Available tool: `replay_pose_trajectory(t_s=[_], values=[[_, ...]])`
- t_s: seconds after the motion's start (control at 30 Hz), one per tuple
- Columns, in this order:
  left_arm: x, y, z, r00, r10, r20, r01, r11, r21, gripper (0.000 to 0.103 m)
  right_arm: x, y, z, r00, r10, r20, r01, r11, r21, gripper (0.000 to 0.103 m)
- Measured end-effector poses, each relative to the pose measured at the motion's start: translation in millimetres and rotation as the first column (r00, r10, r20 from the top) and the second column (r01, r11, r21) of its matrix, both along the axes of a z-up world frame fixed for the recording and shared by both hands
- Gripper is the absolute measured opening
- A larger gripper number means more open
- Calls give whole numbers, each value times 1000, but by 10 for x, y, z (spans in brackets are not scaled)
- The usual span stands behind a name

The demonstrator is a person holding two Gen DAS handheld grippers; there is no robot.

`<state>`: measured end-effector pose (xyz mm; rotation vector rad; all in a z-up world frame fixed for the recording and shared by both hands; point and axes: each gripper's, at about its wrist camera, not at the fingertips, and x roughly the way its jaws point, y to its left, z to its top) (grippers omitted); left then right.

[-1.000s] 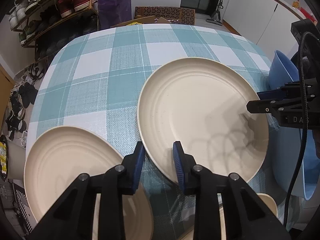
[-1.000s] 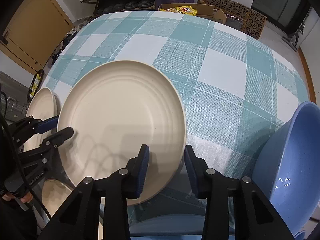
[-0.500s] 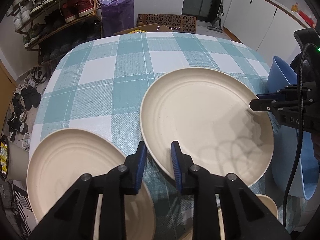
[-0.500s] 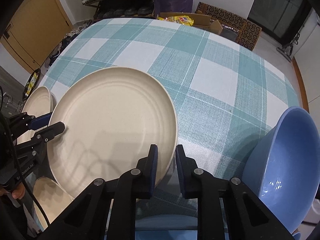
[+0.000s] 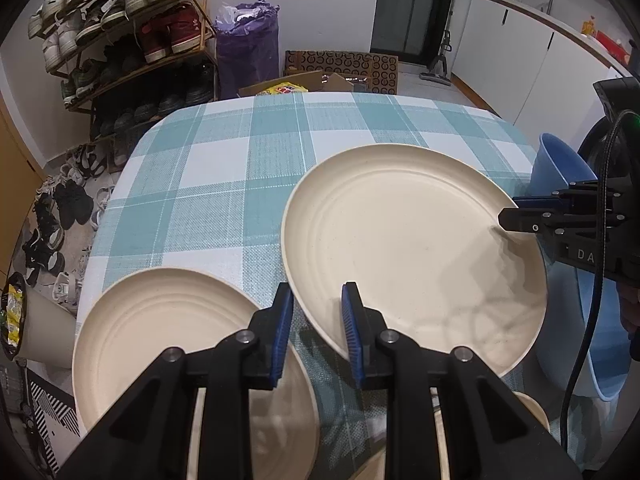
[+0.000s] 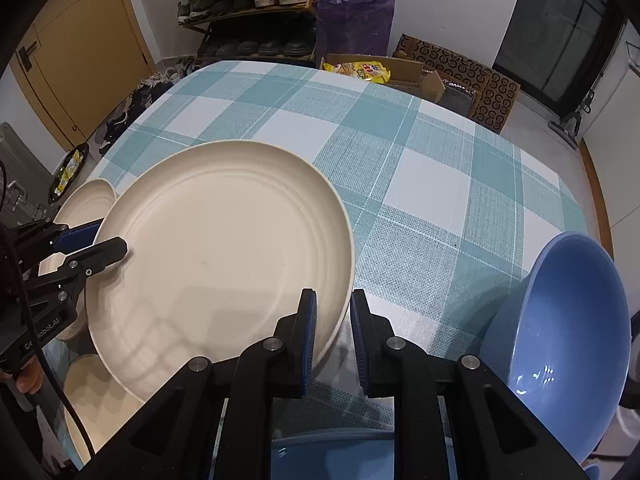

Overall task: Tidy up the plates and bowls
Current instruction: 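Lift the cream plate with both grippers and carry it over another cream plate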

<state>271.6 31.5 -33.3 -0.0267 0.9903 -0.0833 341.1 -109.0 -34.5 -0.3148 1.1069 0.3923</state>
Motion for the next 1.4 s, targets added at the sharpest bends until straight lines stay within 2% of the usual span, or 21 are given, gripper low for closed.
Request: replay_pose_trajectory(t_s=[0.77, 1.4], values=[[-349, -16, 445, 995, 9, 98, -10, 1000, 8, 23, -377, -39, 478, 995, 5, 95, -9, 999, 42, 18], [-849, 83, 767, 983, 40, 179, -42, 999, 5, 23, -1007, 61, 922, 982, 40, 183, -52, 997, 63, 18]])
